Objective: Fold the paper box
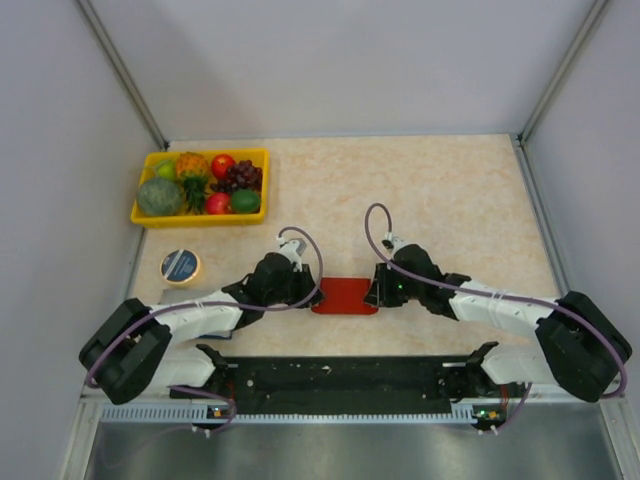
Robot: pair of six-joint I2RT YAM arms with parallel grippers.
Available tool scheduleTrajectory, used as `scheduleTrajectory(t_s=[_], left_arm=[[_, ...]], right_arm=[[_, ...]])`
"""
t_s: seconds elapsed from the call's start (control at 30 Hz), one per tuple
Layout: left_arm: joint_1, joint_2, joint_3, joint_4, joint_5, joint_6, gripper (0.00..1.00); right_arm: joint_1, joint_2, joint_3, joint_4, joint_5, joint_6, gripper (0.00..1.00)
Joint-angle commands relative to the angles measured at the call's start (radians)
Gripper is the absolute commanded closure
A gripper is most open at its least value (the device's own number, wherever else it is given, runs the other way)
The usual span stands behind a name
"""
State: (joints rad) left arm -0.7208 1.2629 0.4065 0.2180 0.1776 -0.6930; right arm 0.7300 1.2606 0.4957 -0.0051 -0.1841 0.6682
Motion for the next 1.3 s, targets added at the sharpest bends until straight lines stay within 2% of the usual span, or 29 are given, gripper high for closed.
scheduleTrajectory(t_s=[0.0,0.07,0.17,0.3,0.4,0.5,0.63,0.73,0.77,0.83,0.9,1.0,1.1,1.23,1.27], left_arm=[[-0.022,-0.045,0.009,-0.043,0.008,0.107,0.74],[-0.022,-0.104,-0.001,-0.039,0.011,0.118,0.63],[-0.020,-0.160,0.003,-0.066,-0.019,0.136,0.58],[-0.019,-0.152,0.055,-0.141,-0.059,0.161,0.47],[-0.006,-0.106,0.049,-0.143,-0.066,0.150,0.45],[0.009,-0.048,0.009,-0.043,-0.011,0.136,0.43],[0.015,0.059,-0.018,0.030,0.020,0.127,0.46],[0.024,0.117,-0.050,0.095,0.016,0.119,0.57],[0.026,0.130,-0.057,0.109,0.011,0.118,0.66],[0.032,0.147,-0.069,0.123,0.013,0.118,0.73],[0.032,0.135,-0.071,0.116,0.020,0.119,0.74],[0.032,0.067,-0.045,0.055,0.019,0.131,0.61],[0.031,-0.026,-0.012,-0.037,-0.003,0.161,0.55],[0.034,-0.127,0.020,-0.150,-0.094,0.196,0.30],[0.038,-0.134,0.022,-0.152,-0.102,0.197,0.29]], right_arm=[[0.019,-0.052,0.026,-0.065,0.052,-0.107,0.73],[0.017,-0.069,0.038,-0.099,0.067,-0.127,0.72],[0.017,-0.067,0.050,-0.119,0.081,-0.145,0.69],[0.016,-0.018,0.057,-0.087,0.060,-0.156,0.68],[0.017,0.005,0.031,-0.009,0.029,-0.136,0.67],[0.016,0.023,0.017,-0.003,0.029,-0.130,0.66],[0.013,0.051,-0.019,0.071,0.037,-0.130,0.66],[0.002,0.072,-0.065,0.144,0.029,-0.122,0.68],[-0.003,0.075,-0.087,0.158,0.029,-0.119,0.68],[-0.012,0.086,-0.104,0.175,0.034,-0.119,0.69],[-0.012,0.083,-0.105,0.159,0.051,-0.131,0.69],[-0.012,0.045,-0.071,0.076,0.077,-0.148,0.67],[-0.011,0.031,0.000,-0.033,0.089,-0.173,0.64],[-0.014,0.025,0.037,-0.055,0.075,-0.191,0.59],[-0.015,0.019,0.030,-0.049,0.074,-0.187,0.58]])
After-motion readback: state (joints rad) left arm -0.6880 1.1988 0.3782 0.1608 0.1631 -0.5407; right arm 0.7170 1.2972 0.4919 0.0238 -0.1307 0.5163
